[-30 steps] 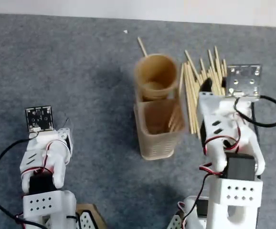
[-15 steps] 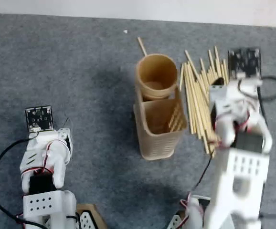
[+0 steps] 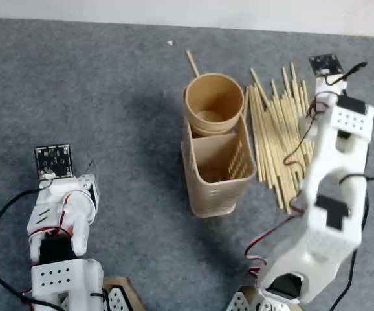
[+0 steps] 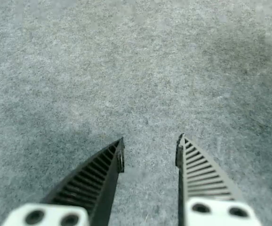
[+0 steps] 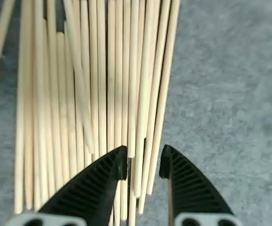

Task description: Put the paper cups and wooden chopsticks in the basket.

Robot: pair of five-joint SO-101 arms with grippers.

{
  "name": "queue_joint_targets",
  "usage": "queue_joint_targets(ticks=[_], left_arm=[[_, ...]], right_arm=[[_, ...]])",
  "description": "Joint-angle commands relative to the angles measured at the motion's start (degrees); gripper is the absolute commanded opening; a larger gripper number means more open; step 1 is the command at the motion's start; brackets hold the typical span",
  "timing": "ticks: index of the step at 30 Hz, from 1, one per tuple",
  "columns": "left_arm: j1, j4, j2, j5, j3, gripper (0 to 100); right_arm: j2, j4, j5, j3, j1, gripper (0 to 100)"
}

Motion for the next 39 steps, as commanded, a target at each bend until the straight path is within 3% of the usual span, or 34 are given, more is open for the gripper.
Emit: queue_joint_targets(ticks=[1,12,15,17,21,39], left_arm=[[1.27,-1.14,-0.57,-0.35,-0.4,20],[1.27,-1.14,-0.57,-0.35,-0.4,20],[1.27,-1.14,-0.57,-0.35,-0.4,20],[1.27,-1.14,-0.57,-0.35,-0.4,20],[1.27,-1.14,-0.57,-0.35,-0.4,20],[1.27,-1.14,-0.57,-0.35,-0.31,20]], right_arm=[[8.75,2.86,0.79,-11.65,0.48,13.4],[24.48,3.03,0.79,-21.76,1.71,13.0],[25.01,3.03,0.62,-22.46,2.42,6.3],[24.4,3.12,0.44,-23.25,2.68,0.0],[22.11,6.37,0.26,-26.33,2.95,0.5],[6.99,18.24,-13.63,-44.62,0.57,0.5]])
